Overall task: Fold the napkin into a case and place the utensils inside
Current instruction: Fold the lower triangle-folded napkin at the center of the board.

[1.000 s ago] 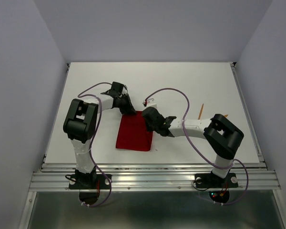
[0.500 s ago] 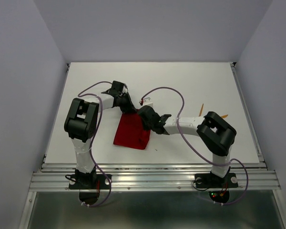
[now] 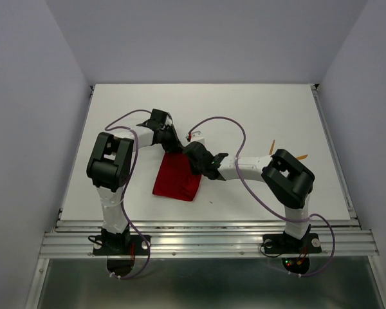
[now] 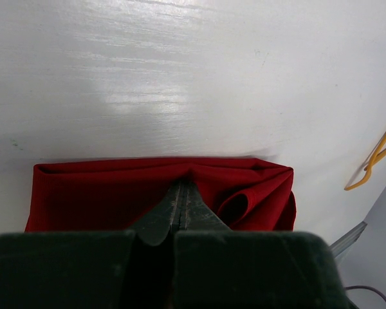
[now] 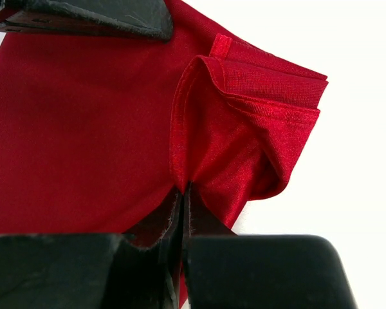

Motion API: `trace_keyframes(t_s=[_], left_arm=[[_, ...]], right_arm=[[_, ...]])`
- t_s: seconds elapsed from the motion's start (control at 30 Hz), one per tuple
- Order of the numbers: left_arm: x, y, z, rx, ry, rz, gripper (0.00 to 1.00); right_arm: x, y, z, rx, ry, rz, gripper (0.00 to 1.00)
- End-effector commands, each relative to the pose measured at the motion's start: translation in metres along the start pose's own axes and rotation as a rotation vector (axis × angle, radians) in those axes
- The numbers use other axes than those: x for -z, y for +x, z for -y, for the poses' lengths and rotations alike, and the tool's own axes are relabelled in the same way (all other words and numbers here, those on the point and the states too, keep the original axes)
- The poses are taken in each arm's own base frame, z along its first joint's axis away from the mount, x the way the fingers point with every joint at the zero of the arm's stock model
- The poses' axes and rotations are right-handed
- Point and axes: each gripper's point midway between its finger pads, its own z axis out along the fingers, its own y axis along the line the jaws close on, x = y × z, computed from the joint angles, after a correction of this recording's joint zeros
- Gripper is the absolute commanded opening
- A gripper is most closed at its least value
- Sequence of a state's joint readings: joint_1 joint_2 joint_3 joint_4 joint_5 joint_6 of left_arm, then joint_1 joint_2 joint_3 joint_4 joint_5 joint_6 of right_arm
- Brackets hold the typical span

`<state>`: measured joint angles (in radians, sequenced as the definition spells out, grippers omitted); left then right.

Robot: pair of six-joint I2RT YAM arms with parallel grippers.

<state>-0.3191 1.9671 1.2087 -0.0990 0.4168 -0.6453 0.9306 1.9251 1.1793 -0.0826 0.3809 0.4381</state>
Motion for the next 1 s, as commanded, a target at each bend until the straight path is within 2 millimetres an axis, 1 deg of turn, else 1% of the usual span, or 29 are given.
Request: trace_keyframes(t_s=[0.0, 0.1, 0.13, 0.17, 0.2, 0.23, 0.27, 0.37, 0.4, 0.47, 0.5, 0.53, 0.6, 0.67, 0.7, 0.77, 0.83, 0.97], left_arm=[[0.010, -0.001, -0.003, -0.013, -0.027, 0.029, 0.00], [0.018, -0.004, 0.003, -0.029, -0.019, 0.038, 0.00], [0.021, -0.006, 0.006, -0.037, -0.013, 0.046, 0.02], [0.024, -0.006, 0.008, -0.043, -0.009, 0.048, 0.06], [0.026, -0.007, 0.009, -0.048, -0.008, 0.050, 0.16], [0.030, -0.008, 0.012, -0.067, -0.003, 0.056, 0.21], [0.034, -0.009, 0.013, -0.075, -0.010, 0.055, 0.30], [0.043, -0.010, 0.014, -0.103, -0.028, 0.058, 0.43], [0.049, -0.011, 0.018, -0.113, -0.020, 0.070, 0.43], [0.056, -0.011, 0.018, -0.123, -0.024, 0.084, 0.46], [0.062, -0.010, 0.019, -0.126, -0.027, 0.092, 0.46], [0.064, -0.009, 0.018, -0.129, -0.033, 0.097, 0.46], [0.069, -0.007, 0.015, -0.136, -0.043, 0.100, 0.46], [0.071, -0.005, 0.015, -0.139, -0.042, 0.099, 0.46], [0.070, -0.003, 0.013, -0.136, -0.043, 0.097, 0.46], [0.069, -0.001, 0.012, -0.133, -0.038, 0.093, 0.46], [0.067, 0.000, 0.012, -0.131, -0.033, 0.085, 0.46], [0.066, 0.001, 0.012, -0.129, -0.032, 0.084, 0.46]], right_arm=[[-0.001, -0.011, -0.013, -0.013, -0.028, 0.018, 0.02], [-0.002, -0.007, -0.013, -0.009, -0.036, 0.008, 0.04], [-0.001, -0.007, -0.014, -0.007, -0.041, 0.005, 0.04], [-0.001, -0.006, -0.014, -0.007, -0.042, 0.003, 0.04], [0.000, -0.007, -0.014, -0.008, -0.044, 0.005, 0.05], [0.000, -0.006, -0.015, -0.006, -0.048, 0.003, 0.05], [0.001, -0.007, -0.015, -0.006, -0.050, 0.006, 0.06], [0.001, -0.007, -0.015, -0.002, -0.052, 0.008, 0.07], [0.000, -0.007, -0.015, 0.000, -0.055, 0.005, 0.07], [-0.001, -0.006, -0.017, 0.002, -0.061, 0.001, 0.08], [-0.001, -0.005, -0.017, 0.003, -0.061, -0.001, 0.10], [-0.001, -0.005, -0.018, 0.002, -0.066, -0.002, 0.10], [0.001, -0.007, -0.020, -0.001, -0.077, 0.002, 0.15], [0.002, -0.008, -0.021, -0.005, -0.082, 0.006, 0.20], [0.003, -0.008, -0.021, -0.005, -0.086, 0.006, 0.27], [0.006, -0.013, -0.022, -0.011, -0.093, 0.017, 0.37], [0.010, -0.016, -0.023, -0.015, -0.102, 0.025, 0.43], [0.014, -0.019, -0.026, -0.019, -0.118, 0.030, 0.47]])
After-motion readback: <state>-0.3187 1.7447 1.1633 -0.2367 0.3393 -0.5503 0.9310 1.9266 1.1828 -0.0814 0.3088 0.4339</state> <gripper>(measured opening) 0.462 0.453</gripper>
